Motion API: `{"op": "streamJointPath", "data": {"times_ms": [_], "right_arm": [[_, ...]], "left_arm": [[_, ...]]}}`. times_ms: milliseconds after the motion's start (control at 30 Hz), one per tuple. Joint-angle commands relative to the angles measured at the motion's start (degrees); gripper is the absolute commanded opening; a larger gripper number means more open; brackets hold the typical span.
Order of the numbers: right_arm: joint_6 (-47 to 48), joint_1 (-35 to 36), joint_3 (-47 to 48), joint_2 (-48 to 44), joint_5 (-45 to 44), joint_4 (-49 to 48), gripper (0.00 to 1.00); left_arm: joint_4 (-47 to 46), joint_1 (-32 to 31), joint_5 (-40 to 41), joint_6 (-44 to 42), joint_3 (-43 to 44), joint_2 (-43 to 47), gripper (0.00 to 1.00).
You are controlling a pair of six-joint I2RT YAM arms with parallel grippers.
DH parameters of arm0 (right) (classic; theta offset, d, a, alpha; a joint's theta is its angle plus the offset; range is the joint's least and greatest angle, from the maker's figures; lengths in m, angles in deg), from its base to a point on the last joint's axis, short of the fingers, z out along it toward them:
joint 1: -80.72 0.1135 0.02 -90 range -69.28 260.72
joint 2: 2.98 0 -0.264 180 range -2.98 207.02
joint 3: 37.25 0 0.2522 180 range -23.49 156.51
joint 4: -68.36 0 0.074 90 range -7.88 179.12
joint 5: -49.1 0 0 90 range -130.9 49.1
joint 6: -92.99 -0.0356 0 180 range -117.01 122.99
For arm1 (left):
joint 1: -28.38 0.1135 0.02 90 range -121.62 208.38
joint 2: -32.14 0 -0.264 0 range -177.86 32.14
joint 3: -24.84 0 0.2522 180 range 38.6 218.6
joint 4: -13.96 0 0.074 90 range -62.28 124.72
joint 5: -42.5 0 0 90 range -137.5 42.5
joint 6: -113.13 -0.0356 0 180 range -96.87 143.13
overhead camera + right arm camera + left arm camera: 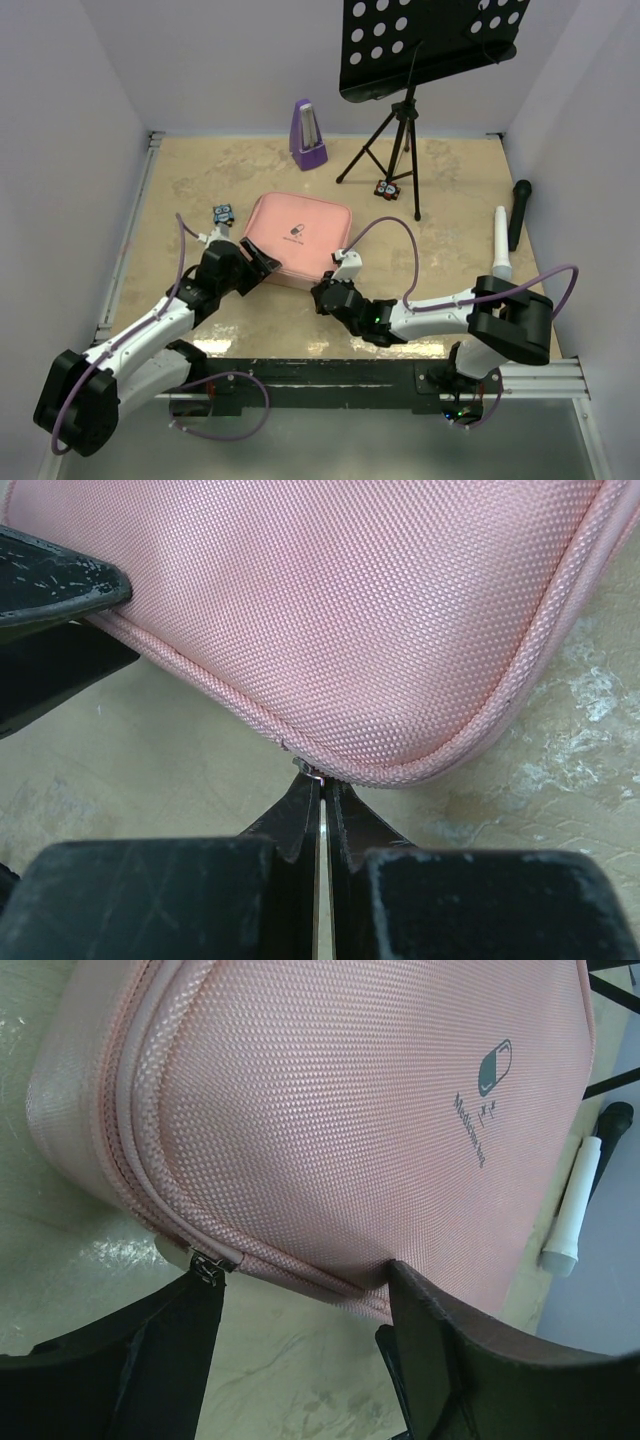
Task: Organize the medicine kit
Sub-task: Zip the medicine box at the center of the board.
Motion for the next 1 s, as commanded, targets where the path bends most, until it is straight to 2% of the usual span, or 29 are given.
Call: {"op": "streamJointPath", "data": {"times_ms": [0,100,200,367,500,967], "right_arm": [[1.1,0.0,-0.6,-1.4,0.5,4.0,0.00],[1.4,0.0,-1.0,-2.1,1.0,4.3,0.00],[1.6,0.0,-1.5,-2.5,1.3,4.6,0.00],[1.1,0.1,-2.2,-3.6,1.8,5.6,0.00],[0.1,0.0,-2.6,-4.3,1.8,7.1,0.00],[-4.9,0.0,-3.3,-7.3,0.8,12.5,0.00]], "left_arm": [[-2.4,0.2,2.1,-1.0,2.7,-2.2,0.67],[-2.3,0.2,3.0,-1.9,4.2,-2.8,0.63],[-2.1,0.2,3.4,-2.6,5.1,-3.5,0.52],[-2.5,0.5,3.9,-3.5,5.2,-4.7,0.28],[-2.9,0.8,4.1,-4.0,5.2,-5.5,0.02],[-5.1,4.3,3.6,-4.9,4.0,-6.3,0.00]]}}
